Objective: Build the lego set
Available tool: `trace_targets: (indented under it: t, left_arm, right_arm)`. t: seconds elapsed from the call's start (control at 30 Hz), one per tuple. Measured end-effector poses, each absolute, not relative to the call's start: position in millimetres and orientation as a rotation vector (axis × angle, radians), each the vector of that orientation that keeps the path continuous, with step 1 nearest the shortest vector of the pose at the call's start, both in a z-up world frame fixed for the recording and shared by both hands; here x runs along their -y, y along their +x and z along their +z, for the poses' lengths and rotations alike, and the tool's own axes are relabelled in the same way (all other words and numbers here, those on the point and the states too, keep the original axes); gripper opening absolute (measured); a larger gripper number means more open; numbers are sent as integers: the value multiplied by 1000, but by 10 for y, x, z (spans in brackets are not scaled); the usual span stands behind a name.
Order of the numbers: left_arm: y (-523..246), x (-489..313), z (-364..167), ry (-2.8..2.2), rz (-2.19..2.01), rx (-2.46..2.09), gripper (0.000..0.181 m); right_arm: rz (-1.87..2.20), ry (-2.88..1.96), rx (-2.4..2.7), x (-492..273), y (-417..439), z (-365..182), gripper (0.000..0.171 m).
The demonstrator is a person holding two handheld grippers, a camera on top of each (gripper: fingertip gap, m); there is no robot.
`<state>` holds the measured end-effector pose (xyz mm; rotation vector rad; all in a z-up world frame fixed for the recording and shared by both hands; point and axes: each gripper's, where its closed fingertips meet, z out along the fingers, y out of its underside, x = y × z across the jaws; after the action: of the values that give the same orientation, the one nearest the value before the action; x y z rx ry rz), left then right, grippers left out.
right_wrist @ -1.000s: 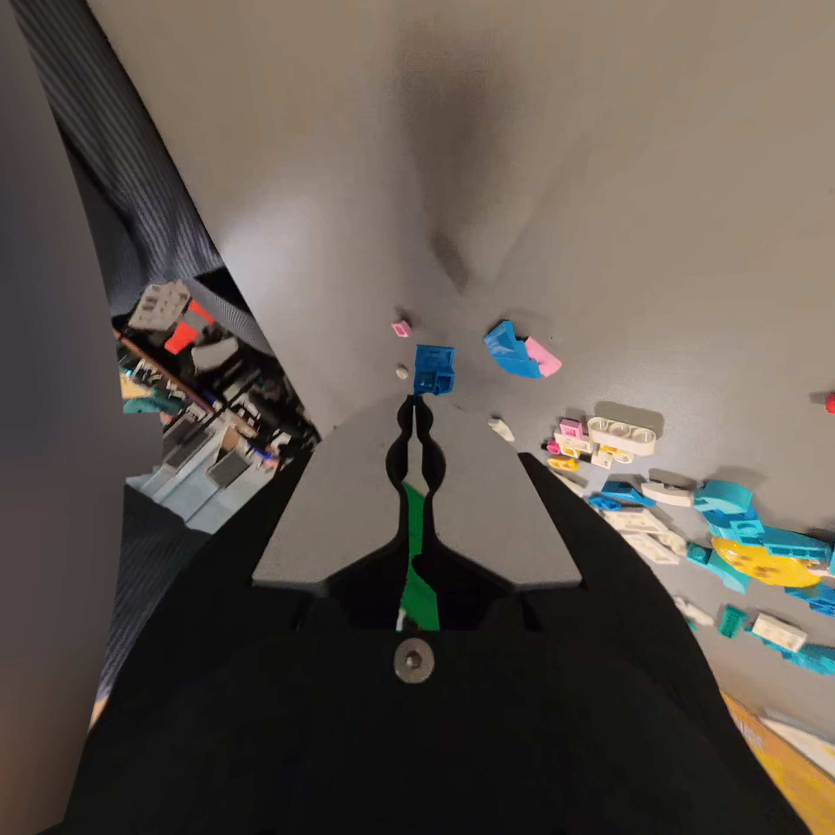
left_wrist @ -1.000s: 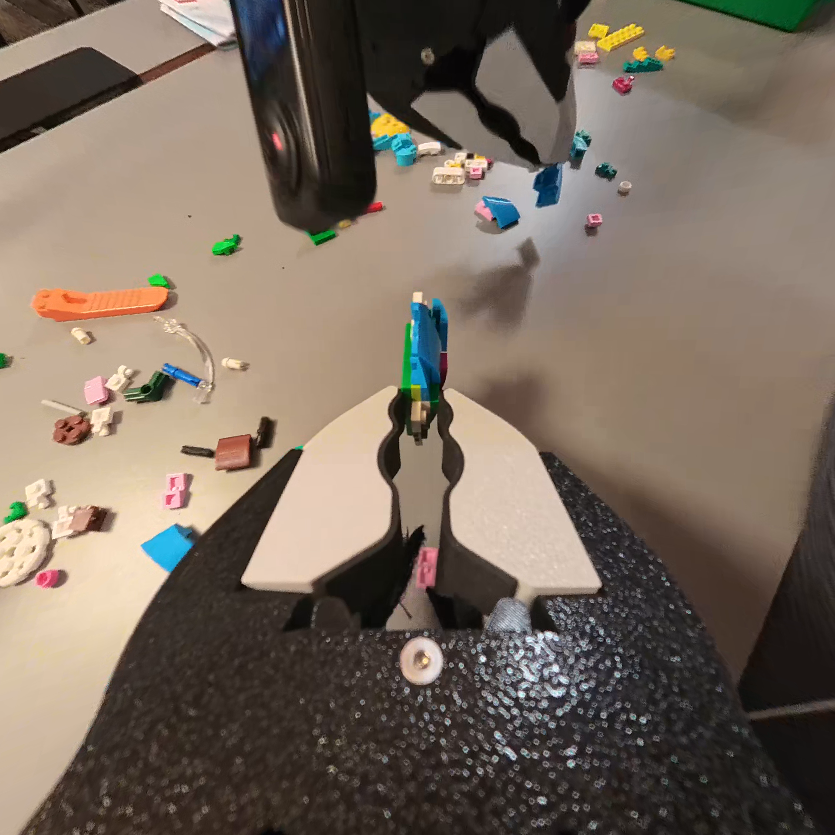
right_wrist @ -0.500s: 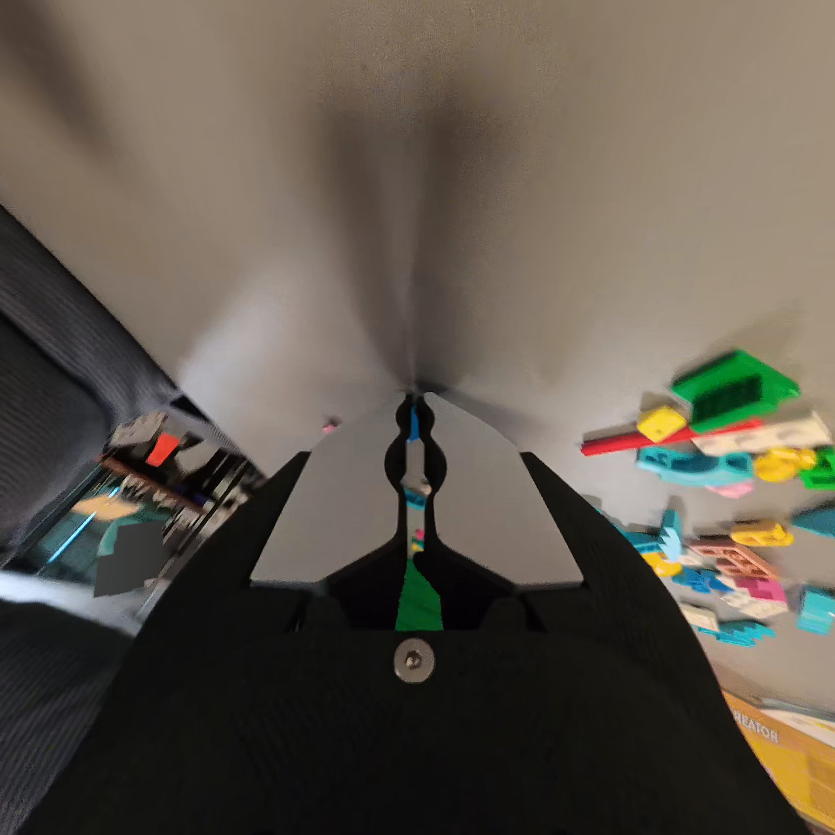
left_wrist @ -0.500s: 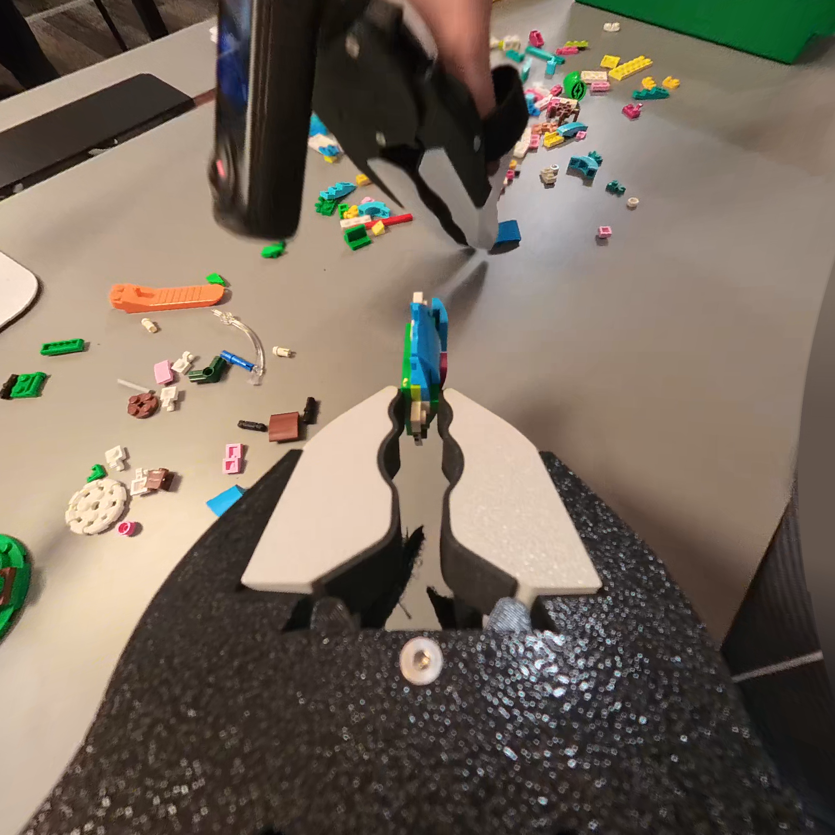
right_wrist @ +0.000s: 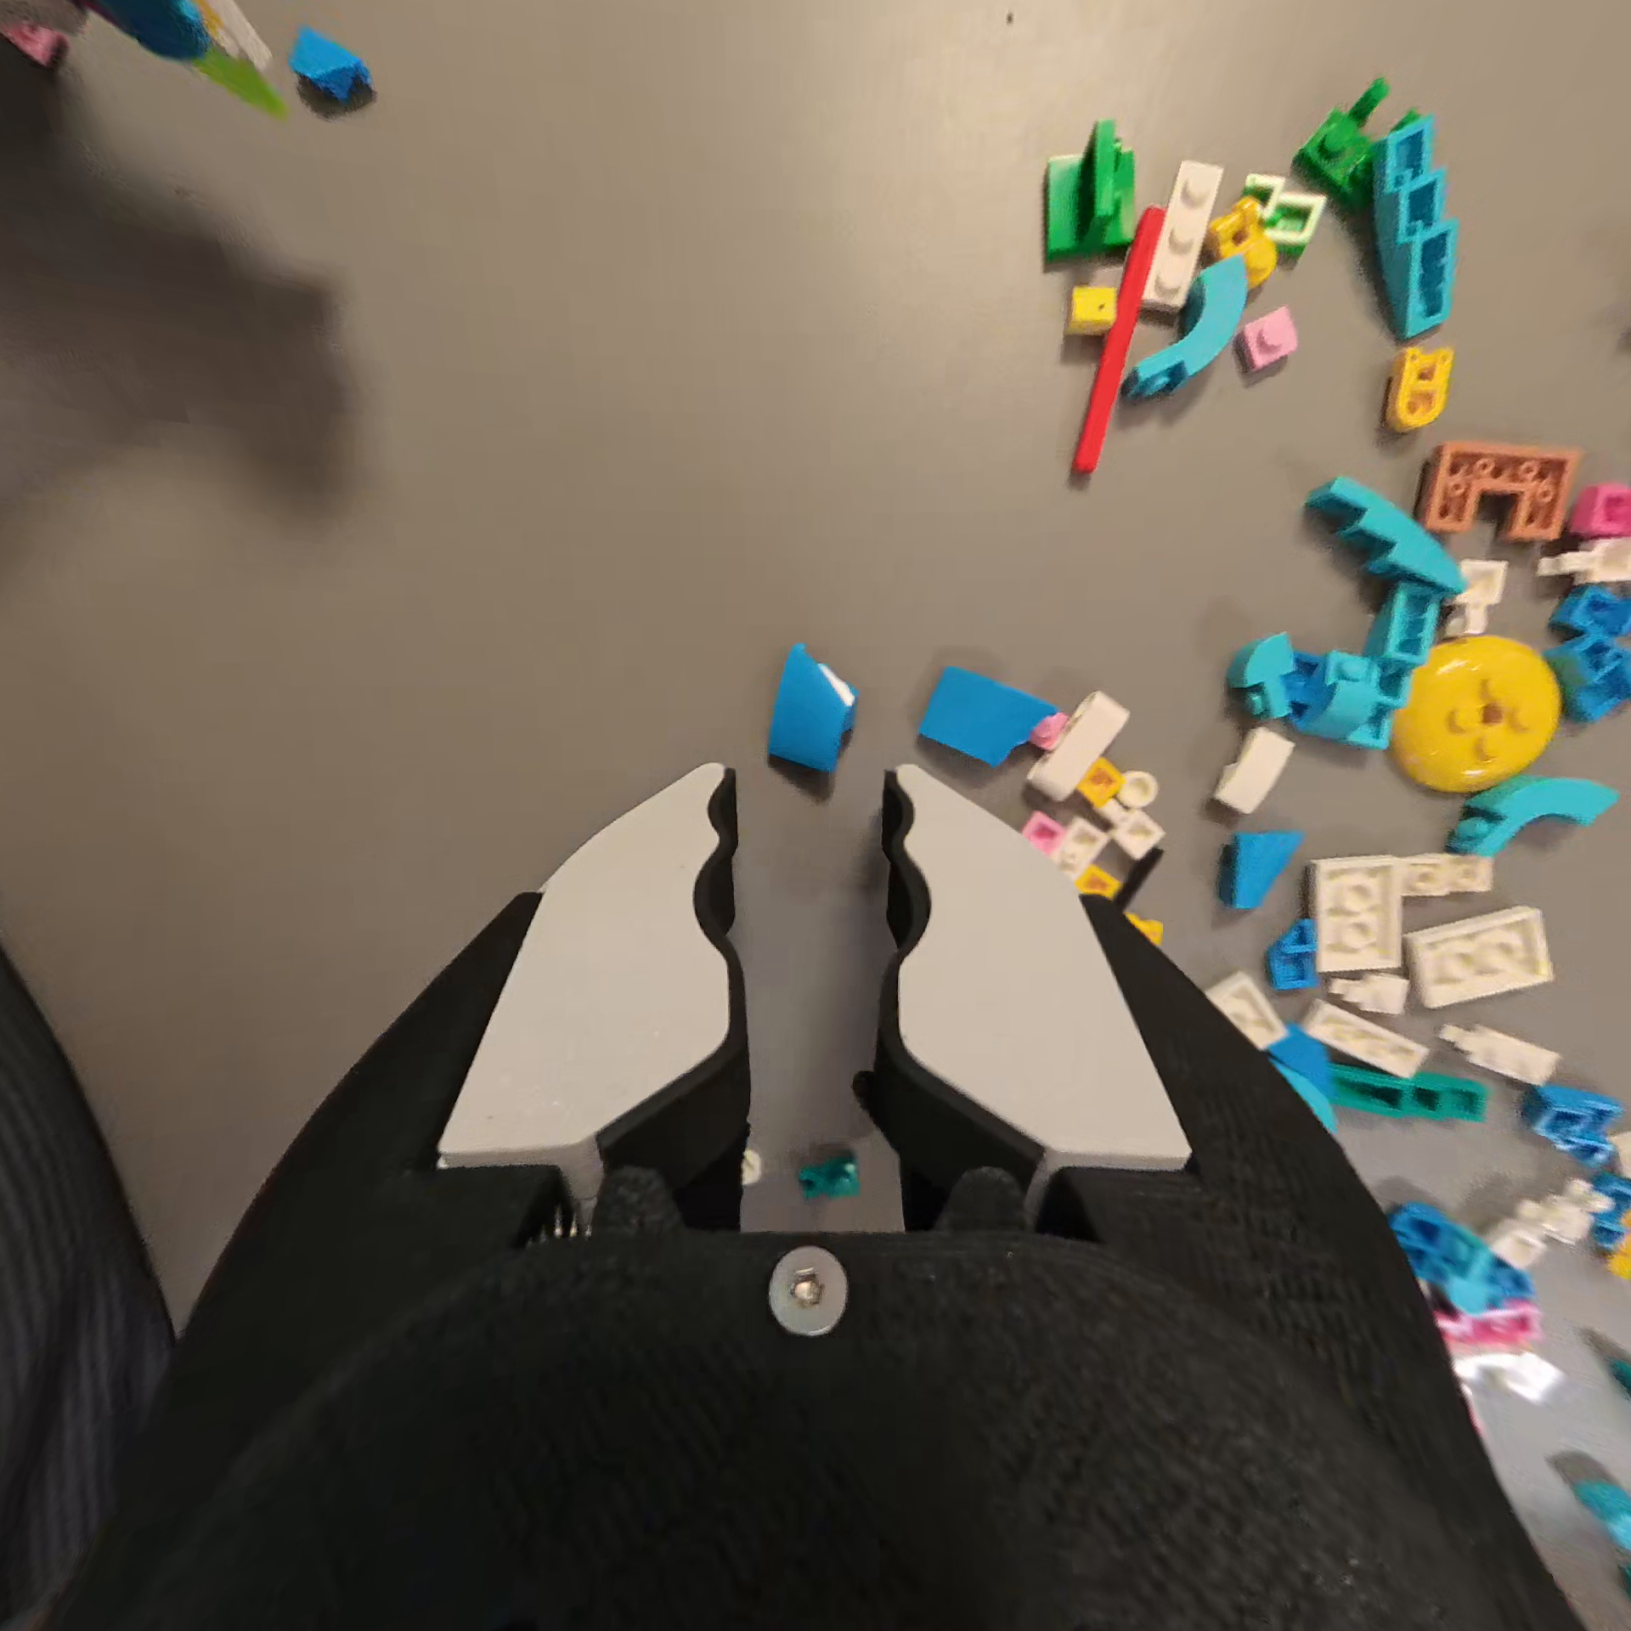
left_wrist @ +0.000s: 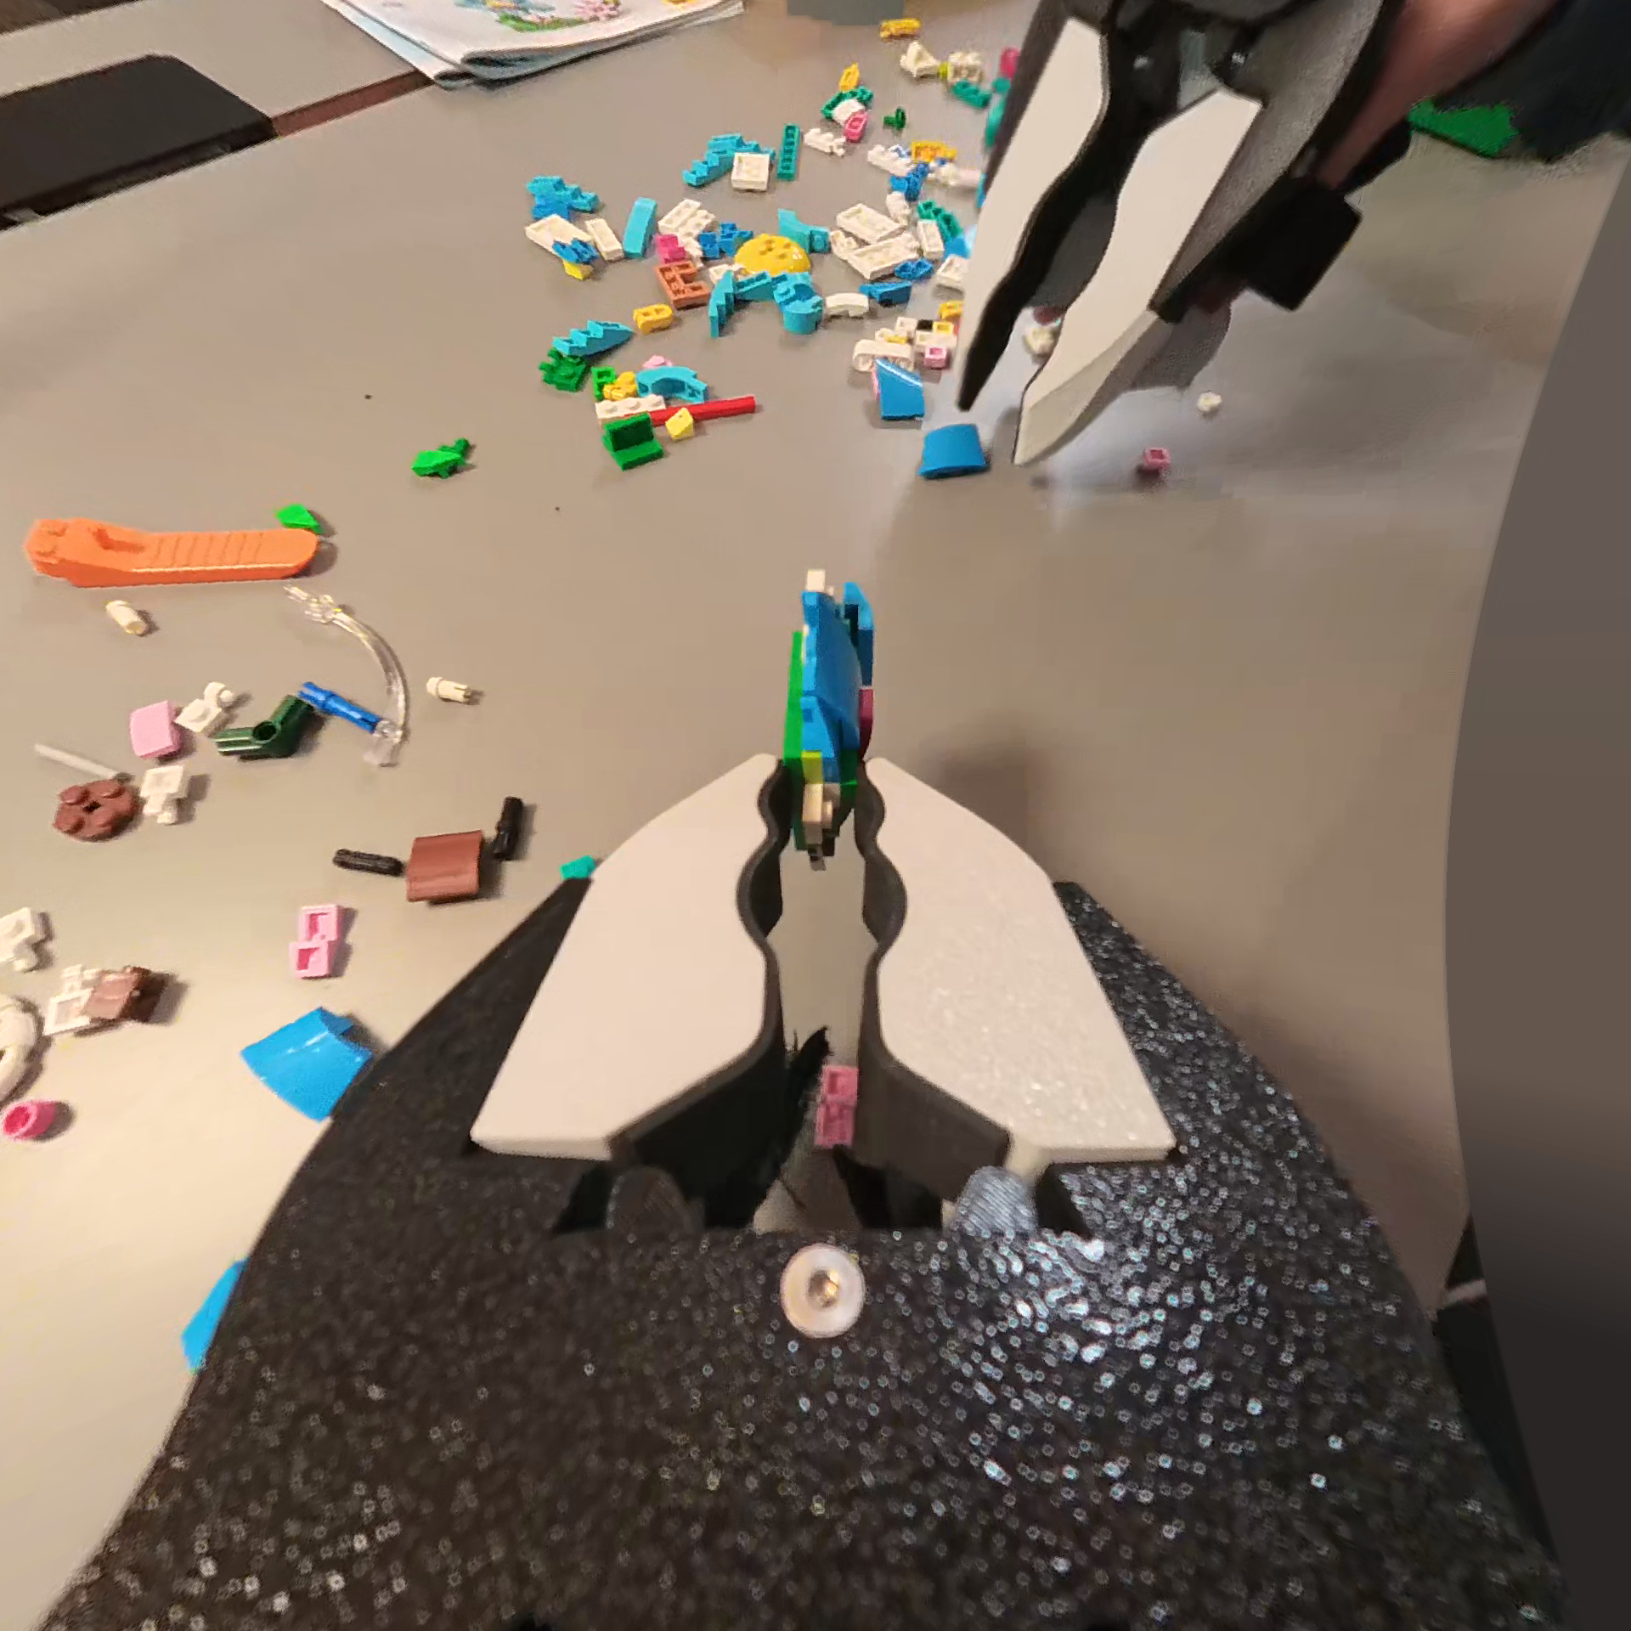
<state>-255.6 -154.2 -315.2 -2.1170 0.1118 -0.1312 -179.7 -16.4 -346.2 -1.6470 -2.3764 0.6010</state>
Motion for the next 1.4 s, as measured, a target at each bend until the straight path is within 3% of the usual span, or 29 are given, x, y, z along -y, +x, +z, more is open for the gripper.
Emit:
trace_targets:
  t: [0.03,0.57,0.87,1.03,1.4]
  left_arm:
    - [-2546,1536,-3162,-2119,-136,-113,13]
    - [-2573,1541,-3051,-2046,-260,1,13]
    - [-2868,1644,-2520,-1685,-436,260,13]
    - [-2913,1780,-2483,-1678,-595,291,13]
    - [-2988,1812,-2561,-1646,-677,337,13]
  right_arm:
    - [604,-1647,2360,182,-1793,-3480,29]
    - [628,-1476,2347,336,-2131,-3388,15]
    - [882,-992,2026,776,-2876,-2399,15]
    - [986,-802,1999,1144,-3027,-2007,15]
    - [1066,-857,2004,1648,-3185,-2130,15]
